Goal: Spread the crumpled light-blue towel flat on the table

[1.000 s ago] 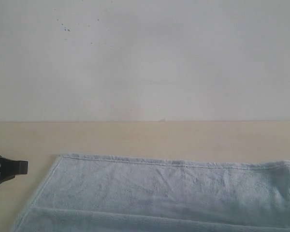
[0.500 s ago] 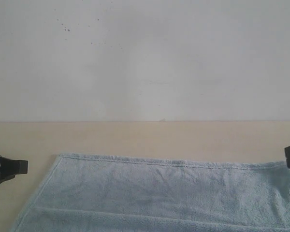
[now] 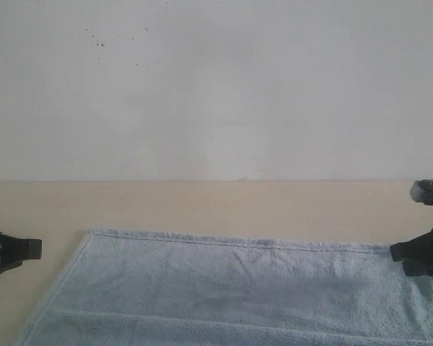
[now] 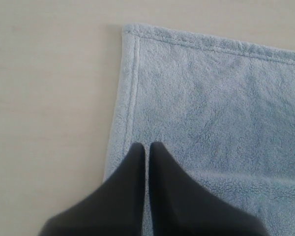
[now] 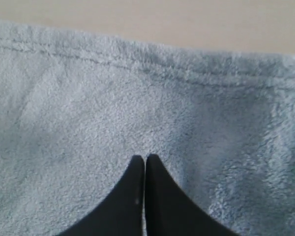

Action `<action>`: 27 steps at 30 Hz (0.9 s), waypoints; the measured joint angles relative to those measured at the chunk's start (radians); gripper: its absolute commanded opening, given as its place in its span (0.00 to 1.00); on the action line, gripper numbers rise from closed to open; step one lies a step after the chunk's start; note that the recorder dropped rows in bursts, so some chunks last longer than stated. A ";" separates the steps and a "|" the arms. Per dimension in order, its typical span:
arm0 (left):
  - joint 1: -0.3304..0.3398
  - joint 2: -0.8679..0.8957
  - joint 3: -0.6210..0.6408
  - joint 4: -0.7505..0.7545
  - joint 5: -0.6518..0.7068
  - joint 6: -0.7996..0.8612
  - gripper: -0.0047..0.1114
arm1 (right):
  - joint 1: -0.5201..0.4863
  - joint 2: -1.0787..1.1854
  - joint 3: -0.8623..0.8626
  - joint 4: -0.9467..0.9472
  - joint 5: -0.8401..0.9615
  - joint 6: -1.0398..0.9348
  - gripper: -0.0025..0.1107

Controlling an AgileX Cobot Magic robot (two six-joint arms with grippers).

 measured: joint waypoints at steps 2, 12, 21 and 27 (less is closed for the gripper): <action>0.000 0.000 0.000 0.000 0.000 0.000 0.08 | 0.000 0.022 0.000 0.000 0.009 -0.002 0.02; 0.000 0.000 0.000 0.000 0.000 0.000 0.08 | 0.054 0.073 0.000 0.000 0.061 -0.048 0.02; 0.000 0.000 0.000 0.000 0.000 0.000 0.08 | 0.241 0.075 0.000 0.000 0.089 -0.071 0.02; 0.000 0.000 0.000 0.000 -0.002 0.000 0.08 | 0.331 0.075 0.000 0.001 -0.038 -0.061 0.02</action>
